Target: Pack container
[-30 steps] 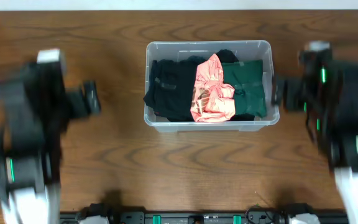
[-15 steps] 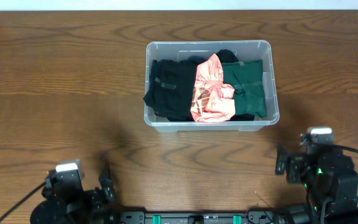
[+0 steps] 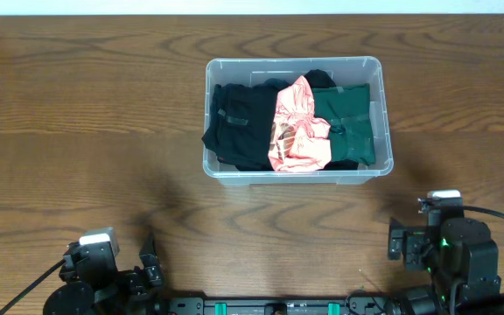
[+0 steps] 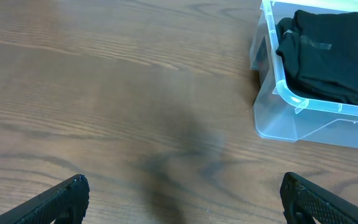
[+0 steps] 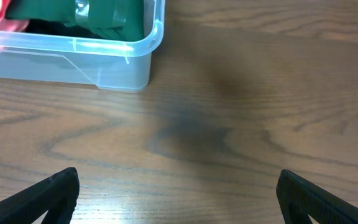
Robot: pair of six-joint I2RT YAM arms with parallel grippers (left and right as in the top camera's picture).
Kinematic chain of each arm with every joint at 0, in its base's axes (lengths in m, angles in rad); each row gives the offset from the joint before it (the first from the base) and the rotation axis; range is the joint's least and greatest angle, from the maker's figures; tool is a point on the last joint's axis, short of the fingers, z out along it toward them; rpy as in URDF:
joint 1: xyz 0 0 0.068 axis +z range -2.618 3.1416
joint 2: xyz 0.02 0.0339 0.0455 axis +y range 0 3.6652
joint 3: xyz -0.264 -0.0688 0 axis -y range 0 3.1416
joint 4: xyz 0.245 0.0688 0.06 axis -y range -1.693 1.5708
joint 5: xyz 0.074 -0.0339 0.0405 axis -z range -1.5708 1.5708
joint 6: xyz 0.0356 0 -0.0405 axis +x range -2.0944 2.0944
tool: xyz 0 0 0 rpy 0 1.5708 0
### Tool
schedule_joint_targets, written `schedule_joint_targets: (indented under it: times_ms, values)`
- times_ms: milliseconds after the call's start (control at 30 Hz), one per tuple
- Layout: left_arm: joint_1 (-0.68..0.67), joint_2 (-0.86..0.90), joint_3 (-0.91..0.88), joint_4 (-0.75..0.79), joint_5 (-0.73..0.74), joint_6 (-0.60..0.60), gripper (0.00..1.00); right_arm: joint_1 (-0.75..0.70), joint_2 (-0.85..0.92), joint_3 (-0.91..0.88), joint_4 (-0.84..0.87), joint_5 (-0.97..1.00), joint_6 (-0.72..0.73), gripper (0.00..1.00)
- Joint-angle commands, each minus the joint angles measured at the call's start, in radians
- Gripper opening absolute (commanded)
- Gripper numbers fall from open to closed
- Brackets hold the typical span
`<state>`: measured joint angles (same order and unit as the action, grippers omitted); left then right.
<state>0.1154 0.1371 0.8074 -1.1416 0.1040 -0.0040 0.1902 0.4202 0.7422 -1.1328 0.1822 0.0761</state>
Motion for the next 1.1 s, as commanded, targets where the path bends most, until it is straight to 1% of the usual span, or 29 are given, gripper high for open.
schedule_joint_targets:
  times_ms: [0, 167, 300, 533, 633, 700, 1067]
  values:
    - [0.001, 0.000, -0.001, 0.002, -0.008, -0.009, 0.98, -0.002, -0.063, -0.015, 0.011, 0.000, 0.013, 0.99]
    - [0.001, 0.000, -0.001, 0.002, -0.008, -0.009, 0.98, -0.033, -0.250, -0.132, 0.193, -0.021, -0.037, 0.99]
    - [0.001, 0.000, -0.001, 0.002, -0.008, -0.009, 0.98, -0.059, -0.415, -0.298, 0.400, -0.053, -0.037, 0.99]
    - [0.001, 0.000, -0.001, 0.002, -0.008, -0.009, 0.98, -0.068, -0.415, -0.589, 0.860, -0.058, -0.126, 0.99]
    - [0.001, 0.000, -0.001, 0.002, -0.008, -0.009, 0.98, -0.068, -0.415, -0.698, 0.988, -0.090, -0.122, 0.99]
    - [0.001, 0.000, -0.001, 0.002, -0.008, -0.009, 0.98, -0.067, -0.415, -0.714, 1.023, -0.121, -0.122, 0.99]
    - [0.001, 0.000, -0.001, 0.002, -0.008, -0.009, 0.98, -0.067, -0.414, -0.714, 1.017, -0.119, -0.122, 0.99]
